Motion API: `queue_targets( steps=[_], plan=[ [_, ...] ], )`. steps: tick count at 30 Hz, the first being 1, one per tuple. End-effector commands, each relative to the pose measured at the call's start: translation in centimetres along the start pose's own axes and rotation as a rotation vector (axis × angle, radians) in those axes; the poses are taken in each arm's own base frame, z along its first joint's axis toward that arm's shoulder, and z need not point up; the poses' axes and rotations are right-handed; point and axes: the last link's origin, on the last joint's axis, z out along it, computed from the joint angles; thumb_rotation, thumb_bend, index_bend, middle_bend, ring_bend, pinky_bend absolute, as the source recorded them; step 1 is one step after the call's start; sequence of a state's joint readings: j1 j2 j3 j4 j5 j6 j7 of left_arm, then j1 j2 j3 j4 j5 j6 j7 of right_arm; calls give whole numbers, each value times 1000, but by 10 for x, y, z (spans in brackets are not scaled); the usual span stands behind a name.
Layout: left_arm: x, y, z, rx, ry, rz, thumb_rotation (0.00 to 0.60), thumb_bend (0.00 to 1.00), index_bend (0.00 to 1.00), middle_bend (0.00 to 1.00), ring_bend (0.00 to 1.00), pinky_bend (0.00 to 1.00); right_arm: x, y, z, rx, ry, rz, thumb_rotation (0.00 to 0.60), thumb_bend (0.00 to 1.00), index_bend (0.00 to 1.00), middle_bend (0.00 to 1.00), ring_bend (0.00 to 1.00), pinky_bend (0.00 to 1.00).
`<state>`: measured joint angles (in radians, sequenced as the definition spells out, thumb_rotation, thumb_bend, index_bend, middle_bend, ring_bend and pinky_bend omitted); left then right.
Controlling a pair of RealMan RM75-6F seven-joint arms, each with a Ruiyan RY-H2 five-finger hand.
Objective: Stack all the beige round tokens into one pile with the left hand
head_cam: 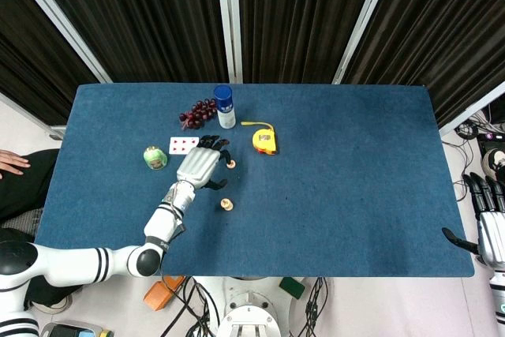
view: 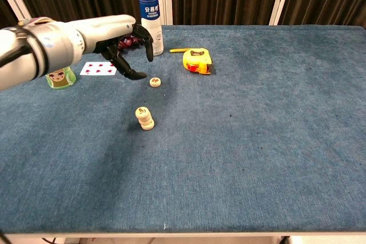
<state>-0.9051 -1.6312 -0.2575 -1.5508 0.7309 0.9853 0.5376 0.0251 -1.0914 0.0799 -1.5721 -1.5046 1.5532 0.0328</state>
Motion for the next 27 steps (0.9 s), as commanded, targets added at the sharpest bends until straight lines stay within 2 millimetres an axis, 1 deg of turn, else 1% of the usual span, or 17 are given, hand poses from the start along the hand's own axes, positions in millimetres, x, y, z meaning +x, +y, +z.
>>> queue_targets(
  steps=[1, 6, 11, 20, 27],
  plan=[
    [-6, 0, 26, 47, -10, -1, 600, 271, 390, 107, 0, 0, 0, 1, 0, -3, 0, -2, 600, 201, 4, 116, 0, 91],
    [-18, -4, 43, 96, -50, -8, 600, 267, 390, 106, 0, 0, 1, 3, 0, -12, -4, -7, 600, 201, 4, 116, 0, 91],
    [-26, -5, 53, 115, -69, -11, 600, 266, 390, 107, 0, 0, 1, 2, 2, -15, -7, -11, 600, 201, 4, 116, 0, 91],
    [-33, -1, 64, 116, -82, 14, 600, 267, 390, 98, 0, 0, 3, 2, 3, -21, -9, -19, 600, 201, 4, 116, 0, 91],
    [-39, 0, 69, 124, -98, 20, 600, 286, 417, 98, 0, 0, 4, 2, 3, -28, -11, -24, 600, 201, 4, 116, 0, 91]
  ],
)
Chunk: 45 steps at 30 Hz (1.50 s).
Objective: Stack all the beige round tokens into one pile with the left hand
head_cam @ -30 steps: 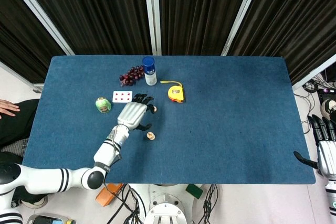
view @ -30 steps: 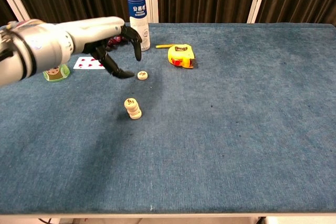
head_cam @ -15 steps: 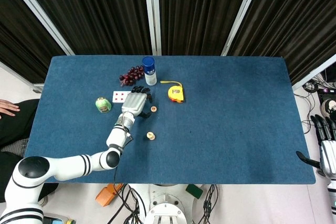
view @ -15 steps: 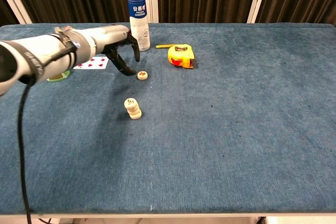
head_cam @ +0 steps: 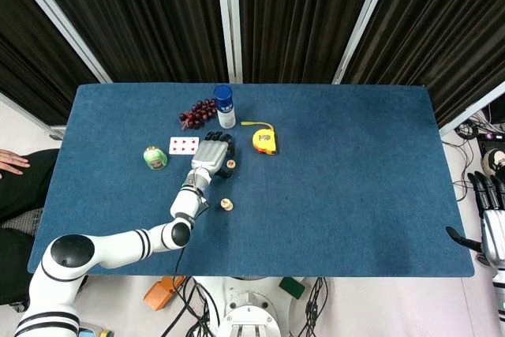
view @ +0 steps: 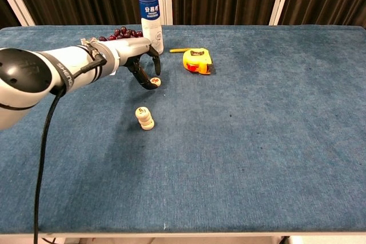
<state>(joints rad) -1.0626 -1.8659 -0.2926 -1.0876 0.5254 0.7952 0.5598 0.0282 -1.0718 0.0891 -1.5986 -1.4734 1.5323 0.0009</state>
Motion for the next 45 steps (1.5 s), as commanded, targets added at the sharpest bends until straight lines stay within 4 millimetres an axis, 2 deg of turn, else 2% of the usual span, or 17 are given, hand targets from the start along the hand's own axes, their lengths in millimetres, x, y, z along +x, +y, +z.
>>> queue_targets(
  steps=[1, 10, 21, 25, 29, 35, 40, 45],
  plan=[
    [-2, 0, 2, 3, -5, 5, 600, 291, 422, 98, 0, 0, 0, 0, 0, -2, 0, -1, 600, 201, 4, 116, 0, 91],
    [-4, -6, 3, 18, -9, 11, 600, 310, 454, 98, 0, 0, -1, 0, 0, -6, -3, -1, 600, 200, 4, 116, 0, 91],
    [-4, -3, 3, 5, 2, -1, 600, 337, 511, 108, 0, 0, 0, 1, -1, -11, -2, -1, 600, 201, 4, 116, 0, 91],
    [3, -5, -3, -12, 21, -19, 600, 358, 525, 113, 0, 0, -1, 1, 0, -8, -3, 1, 600, 201, 4, 116, 0, 91],
    [14, -12, -18, -49, 43, -30, 600, 360, 525, 116, 0, 0, -2, -2, 3, 6, -1, 5, 600, 201, 4, 116, 0, 91],
    [25, -24, -57, -118, 71, -68, 600, 354, 525, 118, 0, 0, -5, -6, 6, 29, -4, 12, 600, 201, 4, 116, 0, 91],
    [22, -29, -92, -188, 16, -77, 600, 349, 525, 118, 0, 0, -4, -8, 7, 40, 3, 12, 600, 201, 4, 116, 0, 91],
    [12, -28, -115, -240, -45, -83, 600, 343, 525, 117, 0, 0, -3, -9, 5, 43, 6, 12, 600, 201, 4, 116, 0, 91]
  ],
)
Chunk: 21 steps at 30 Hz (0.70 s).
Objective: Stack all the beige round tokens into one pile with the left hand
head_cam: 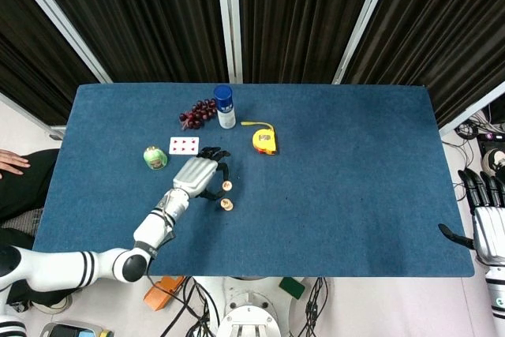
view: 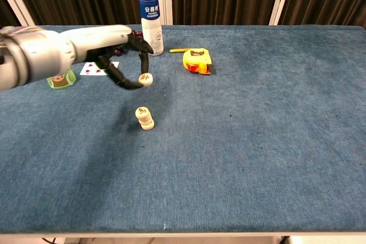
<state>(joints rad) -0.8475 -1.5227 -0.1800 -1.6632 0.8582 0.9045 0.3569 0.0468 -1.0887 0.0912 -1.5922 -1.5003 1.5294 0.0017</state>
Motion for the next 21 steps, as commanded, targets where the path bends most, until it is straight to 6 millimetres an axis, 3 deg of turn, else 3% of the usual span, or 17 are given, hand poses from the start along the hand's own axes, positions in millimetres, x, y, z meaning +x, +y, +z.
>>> queue_targets(
  steps=[1, 7, 21],
  plan=[
    [-11, -2, -17, -23, -38, 3, 600, 342, 525, 118, 0, 0, 0, 0, -1, 1, 0, 0, 600, 201, 4, 116, 0, 91],
    [-24, 2, -18, -33, -43, 30, 600, 333, 525, 118, 0, 0, 0, -1, -3, 4, 1, 0, 600, 201, 4, 116, 0, 91],
    [-34, -2, -13, -2, -46, 48, 600, 323, 515, 118, 0, 0, 0, 0, -6, -2, 4, 2, 600, 201, 4, 116, 0, 91]
  ],
)
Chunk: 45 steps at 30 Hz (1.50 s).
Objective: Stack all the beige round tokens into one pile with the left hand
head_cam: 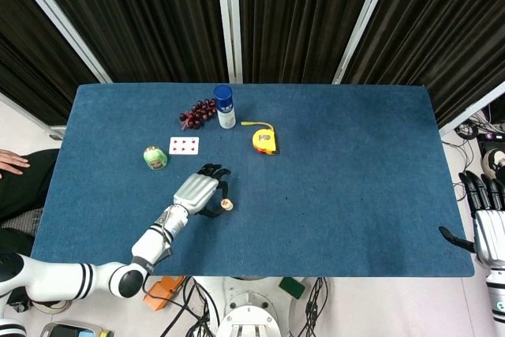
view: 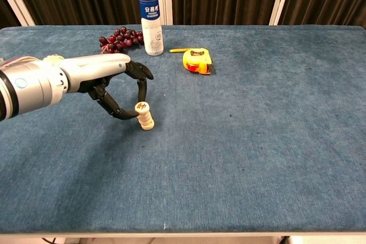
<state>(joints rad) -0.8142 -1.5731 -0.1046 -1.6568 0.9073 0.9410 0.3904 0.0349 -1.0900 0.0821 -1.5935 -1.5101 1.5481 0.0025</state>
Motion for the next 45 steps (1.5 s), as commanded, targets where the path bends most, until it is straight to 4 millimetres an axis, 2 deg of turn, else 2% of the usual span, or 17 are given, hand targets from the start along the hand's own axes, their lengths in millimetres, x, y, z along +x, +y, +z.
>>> queue_targets(
  steps=[1, 35, 40, 45],
  plan=[
    [-2, -2, 0, 9, -3, -2, 600, 323, 514, 118, 0, 0, 0, 0, 0, -1, 0, 0, 600, 201, 4, 116, 0, 91],
    [-2, -3, 1, 18, 9, 8, 600, 299, 442, 117, 0, 0, 1, -1, -1, -1, 3, -3, 600, 201, 4, 116, 0, 91],
    [4, -6, -2, 21, 24, 4, 600, 299, 399, 109, 0, 0, 2, -1, -2, -2, 5, -3, 600, 201, 5, 116, 0, 91],
    [21, -21, -19, 51, 94, -40, 600, 297, 339, 108, 0, 0, 5, 2, -2, -6, 9, -5, 600, 201, 6, 116, 0, 91]
  ],
)
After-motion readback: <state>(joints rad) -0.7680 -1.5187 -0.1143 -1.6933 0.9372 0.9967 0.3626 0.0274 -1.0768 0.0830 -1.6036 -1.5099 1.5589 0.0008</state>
